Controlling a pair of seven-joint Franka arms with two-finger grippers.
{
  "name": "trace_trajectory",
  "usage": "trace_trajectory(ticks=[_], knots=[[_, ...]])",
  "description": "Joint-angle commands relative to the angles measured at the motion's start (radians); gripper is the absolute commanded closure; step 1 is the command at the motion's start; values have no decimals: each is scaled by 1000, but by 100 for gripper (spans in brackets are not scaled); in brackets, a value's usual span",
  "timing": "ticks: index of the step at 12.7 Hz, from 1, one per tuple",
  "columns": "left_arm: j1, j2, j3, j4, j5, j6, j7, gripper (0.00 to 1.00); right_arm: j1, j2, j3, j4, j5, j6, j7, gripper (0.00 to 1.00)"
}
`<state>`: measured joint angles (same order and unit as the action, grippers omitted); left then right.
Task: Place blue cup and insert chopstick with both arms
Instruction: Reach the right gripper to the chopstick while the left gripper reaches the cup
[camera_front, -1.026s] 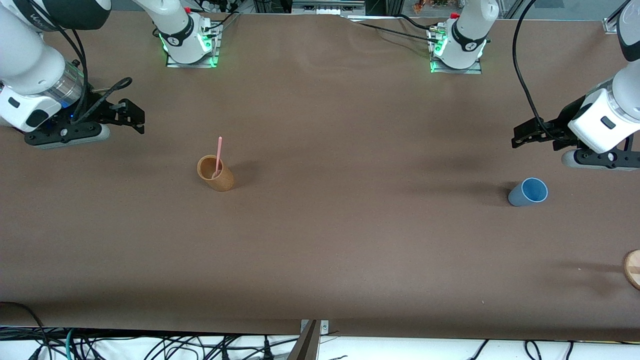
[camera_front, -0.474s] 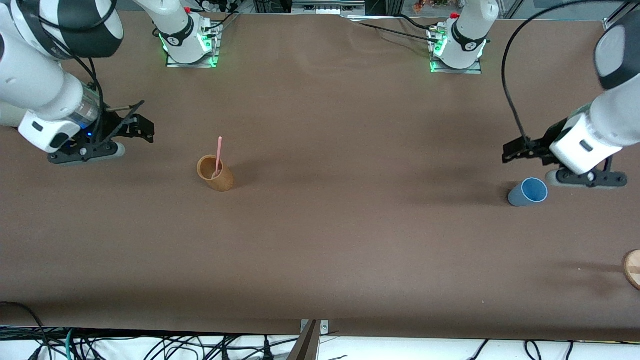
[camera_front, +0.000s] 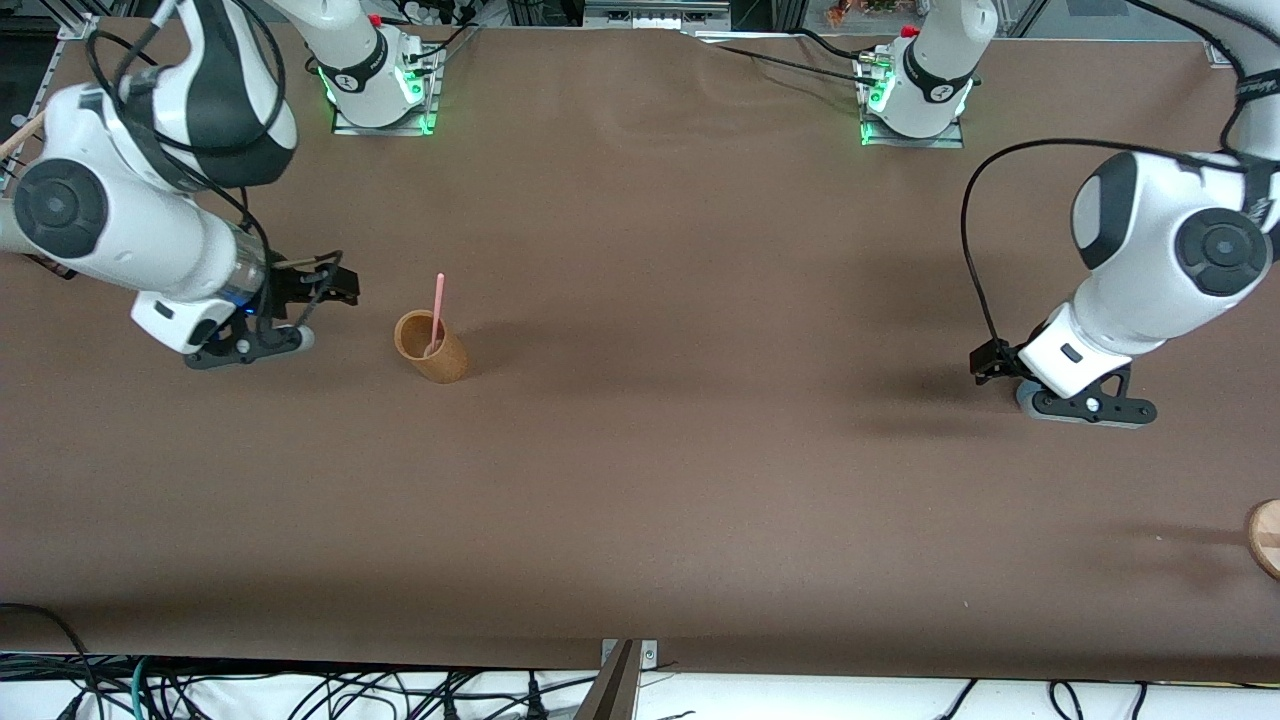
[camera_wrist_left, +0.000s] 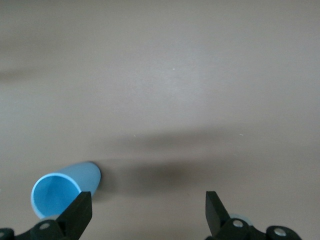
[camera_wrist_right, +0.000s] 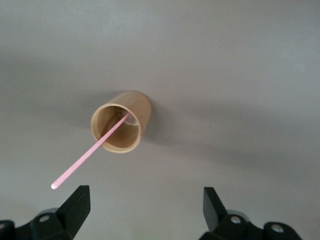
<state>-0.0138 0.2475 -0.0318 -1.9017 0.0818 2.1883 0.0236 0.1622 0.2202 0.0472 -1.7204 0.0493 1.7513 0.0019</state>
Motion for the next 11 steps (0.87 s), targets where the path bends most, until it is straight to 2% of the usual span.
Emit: trace_trajectory(ticks=[1,5,11], knots=[[-2,-86,82,-230,21,219,132,0,11,51,3,12,73,1,126,1],[-3,-83,138,-329,19,367,200,0,5,154,0,13,232,11,243,1],[12,-30,150,-401,19,528,211,0,8,218,2,-10,288,45,362,4]])
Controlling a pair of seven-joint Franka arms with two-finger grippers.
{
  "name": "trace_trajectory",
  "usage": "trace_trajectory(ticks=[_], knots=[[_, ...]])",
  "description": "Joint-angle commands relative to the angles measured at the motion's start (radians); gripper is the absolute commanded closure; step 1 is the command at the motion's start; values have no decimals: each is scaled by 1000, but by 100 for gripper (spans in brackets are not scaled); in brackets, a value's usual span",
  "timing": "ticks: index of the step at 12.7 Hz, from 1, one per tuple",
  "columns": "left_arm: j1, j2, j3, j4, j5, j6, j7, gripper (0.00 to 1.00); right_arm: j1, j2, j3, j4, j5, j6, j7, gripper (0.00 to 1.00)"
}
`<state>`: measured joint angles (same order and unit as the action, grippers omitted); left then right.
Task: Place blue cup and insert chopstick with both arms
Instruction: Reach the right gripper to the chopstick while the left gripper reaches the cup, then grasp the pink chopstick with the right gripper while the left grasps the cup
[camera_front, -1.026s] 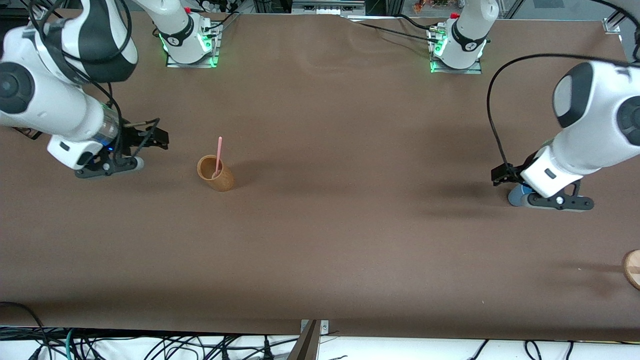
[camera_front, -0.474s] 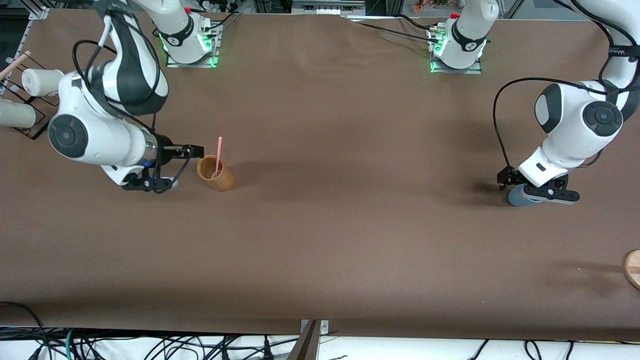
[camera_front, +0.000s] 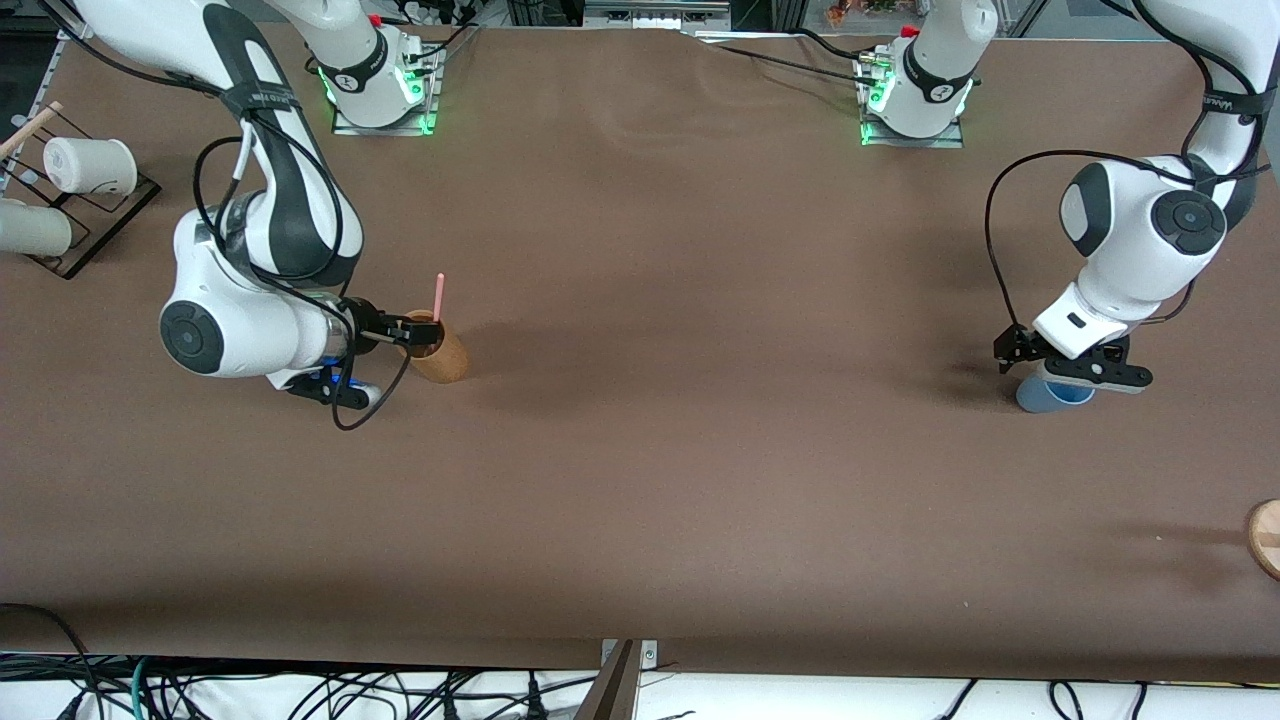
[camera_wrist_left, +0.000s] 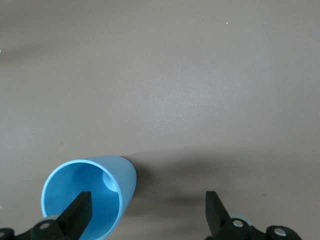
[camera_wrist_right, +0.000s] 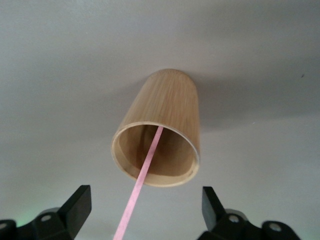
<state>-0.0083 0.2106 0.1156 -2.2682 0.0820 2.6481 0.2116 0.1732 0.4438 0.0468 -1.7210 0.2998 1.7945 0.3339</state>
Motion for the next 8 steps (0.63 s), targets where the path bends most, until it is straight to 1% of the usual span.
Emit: trace_trajectory(ticks=[1,2,4,6,7,8], knots=[[8,18,6,-40,19,97,47,0,-3,-5,2,-20,53,2,31,5],[11,29,13,-40,19,105,52,0,-4,-5,2,-32,62,9,40,5],[13,55,19,-39,18,131,52,0,-4,-5,2,-51,70,19,66,8],[24,81,22,-36,13,150,52,0,-3,-5,2,-61,91,19,82,15],[25,94,24,-31,4,150,51,10,-3,-7,4,-65,93,19,91,19],[25,107,29,-27,1,148,40,42,-1,-7,5,-66,93,17,100,21]])
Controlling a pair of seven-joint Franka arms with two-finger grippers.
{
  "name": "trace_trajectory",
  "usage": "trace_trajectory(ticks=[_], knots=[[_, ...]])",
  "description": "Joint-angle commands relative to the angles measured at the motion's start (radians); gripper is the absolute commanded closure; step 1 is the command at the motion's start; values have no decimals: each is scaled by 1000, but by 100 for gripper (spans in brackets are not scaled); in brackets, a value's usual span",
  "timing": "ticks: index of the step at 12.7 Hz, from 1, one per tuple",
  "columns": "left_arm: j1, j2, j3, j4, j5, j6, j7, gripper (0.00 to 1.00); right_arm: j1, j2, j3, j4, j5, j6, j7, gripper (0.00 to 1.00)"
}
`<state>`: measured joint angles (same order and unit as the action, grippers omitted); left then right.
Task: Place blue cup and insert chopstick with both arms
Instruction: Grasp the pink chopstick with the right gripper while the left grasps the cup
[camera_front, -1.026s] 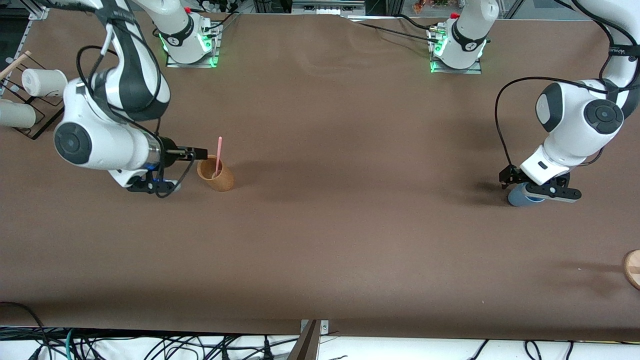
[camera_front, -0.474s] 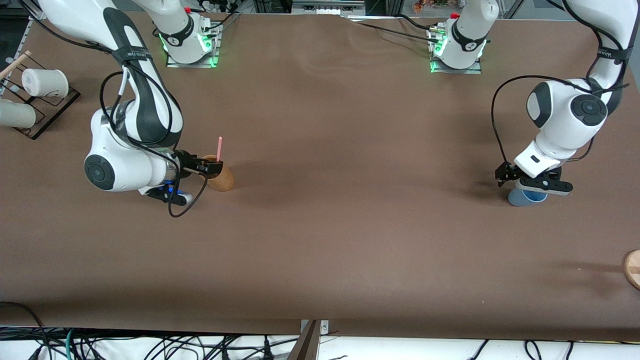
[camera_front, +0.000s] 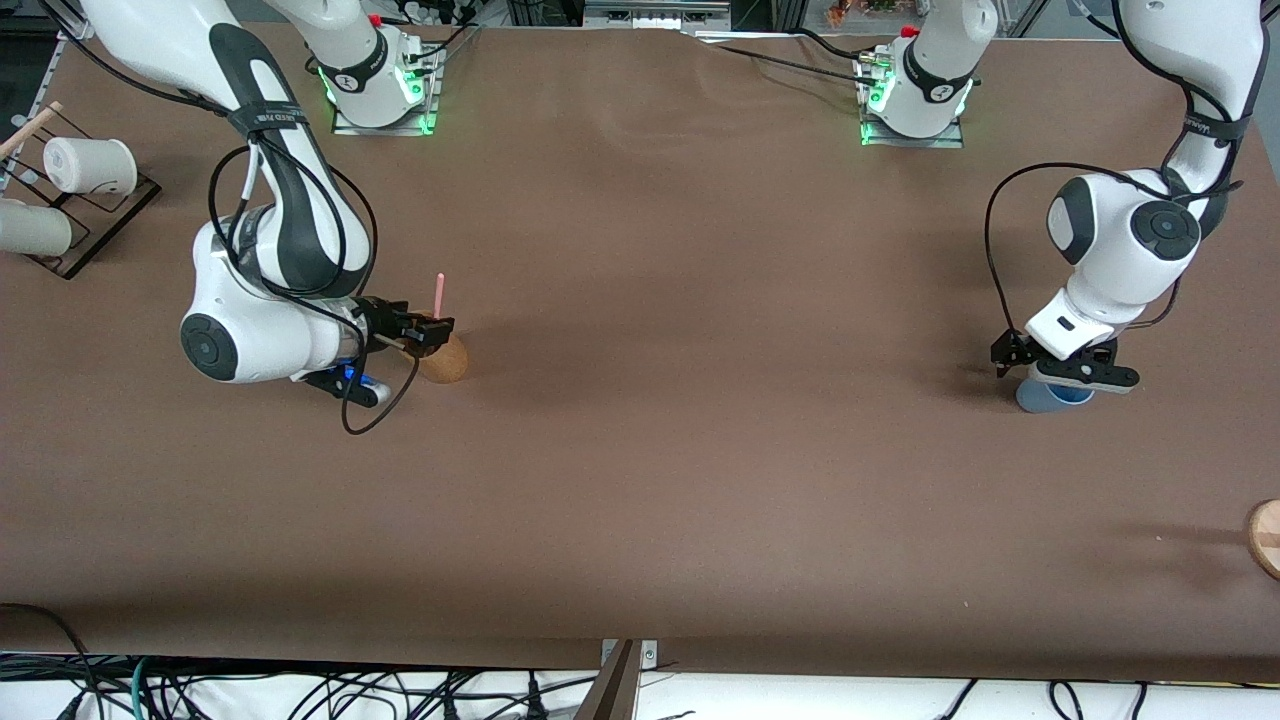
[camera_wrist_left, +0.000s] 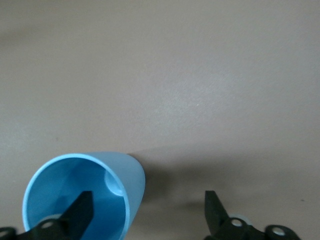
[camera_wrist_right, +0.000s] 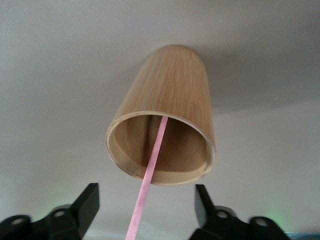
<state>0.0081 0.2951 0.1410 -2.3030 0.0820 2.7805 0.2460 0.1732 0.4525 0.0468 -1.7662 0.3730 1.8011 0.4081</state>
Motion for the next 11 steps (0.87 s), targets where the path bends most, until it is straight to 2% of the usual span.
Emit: trace_trajectory(ticks=[1,2,5,7,9,11], knots=[[9,29,11,10,-2,10,-11,75,-1,-17,5,-19,20,9,32,23],[7,29,11,22,-10,1,-33,98,-1,-18,7,-22,20,8,41,23],[6,29,11,57,-19,-77,-43,100,-1,-25,31,-25,27,8,78,31],[4,29,11,103,-65,-162,-43,100,-1,-25,34,-25,29,8,94,36],[-5,29,9,192,-84,-289,-43,100,-1,-25,34,-25,29,4,94,48],[-29,29,-7,281,-99,-410,-43,100,-1,-25,34,-24,29,3,92,64]])
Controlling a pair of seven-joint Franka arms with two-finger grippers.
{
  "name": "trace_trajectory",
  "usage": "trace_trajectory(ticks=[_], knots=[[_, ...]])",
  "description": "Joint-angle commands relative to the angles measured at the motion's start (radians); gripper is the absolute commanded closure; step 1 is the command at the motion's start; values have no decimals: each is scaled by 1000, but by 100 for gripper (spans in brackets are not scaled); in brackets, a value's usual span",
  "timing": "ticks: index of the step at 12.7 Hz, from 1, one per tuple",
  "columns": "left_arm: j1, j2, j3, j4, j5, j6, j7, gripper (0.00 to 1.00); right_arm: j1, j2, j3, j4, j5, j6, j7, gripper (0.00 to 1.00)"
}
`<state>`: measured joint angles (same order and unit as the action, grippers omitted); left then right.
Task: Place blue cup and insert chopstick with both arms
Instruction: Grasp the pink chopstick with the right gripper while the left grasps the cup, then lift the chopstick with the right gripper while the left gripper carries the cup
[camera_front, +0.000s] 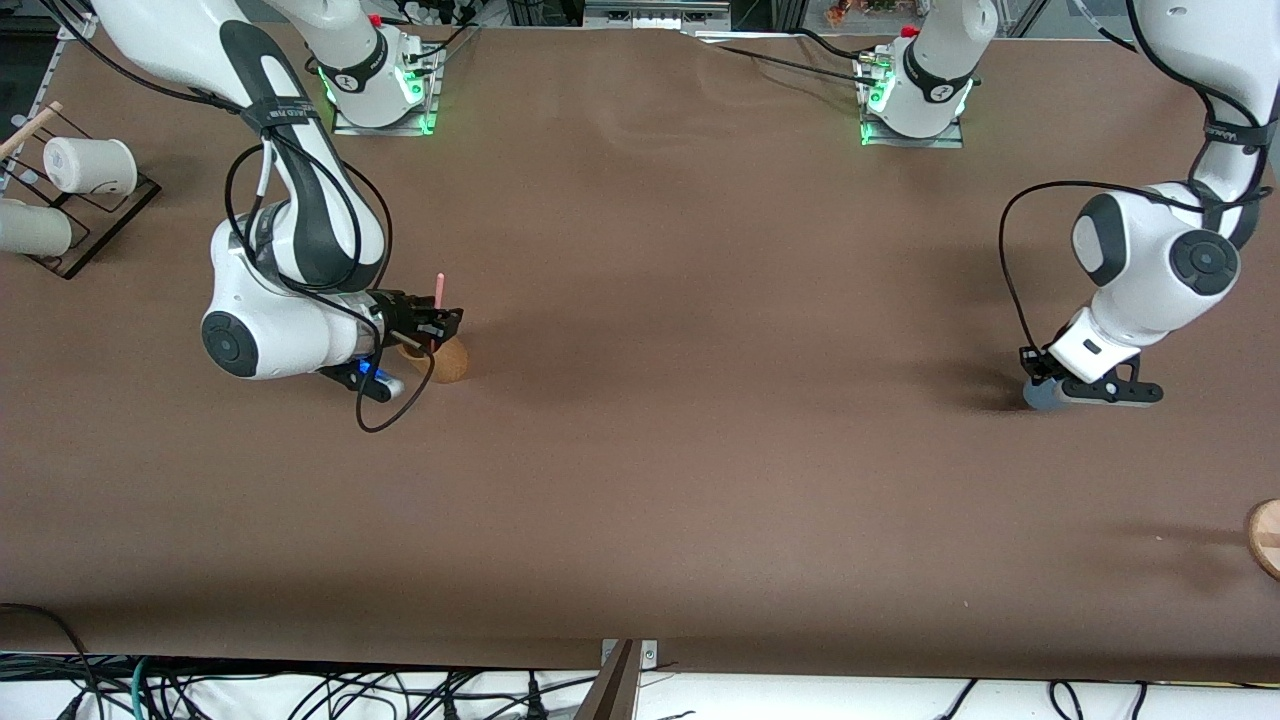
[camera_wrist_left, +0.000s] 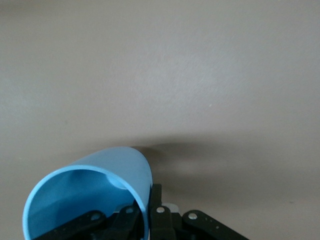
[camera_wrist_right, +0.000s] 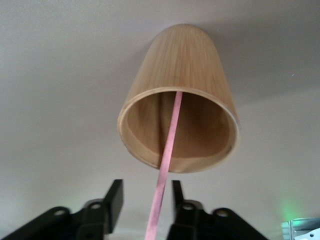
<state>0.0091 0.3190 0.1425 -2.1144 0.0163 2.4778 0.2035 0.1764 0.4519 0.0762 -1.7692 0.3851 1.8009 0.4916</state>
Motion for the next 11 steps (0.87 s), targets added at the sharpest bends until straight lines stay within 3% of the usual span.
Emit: trace_trajectory(ticks=[1,4,6,8,11], knots=[[-62,6,-18,123,-73,-138,-13,100,-5,-24,5,-21,17,1,4,73],[-206,18,-46,184,-105,-163,-123,100,-6,-22,4,-19,17,0,-7,98],[-300,60,-95,244,-92,-183,-240,100,-12,-22,4,-12,17,-12,-8,100],[-357,144,-148,374,-87,-267,-295,100,-17,-24,-1,25,18,-72,-4,100],[-489,267,-153,520,-93,-309,-411,100,-34,-25,-13,109,66,-216,34,100]])
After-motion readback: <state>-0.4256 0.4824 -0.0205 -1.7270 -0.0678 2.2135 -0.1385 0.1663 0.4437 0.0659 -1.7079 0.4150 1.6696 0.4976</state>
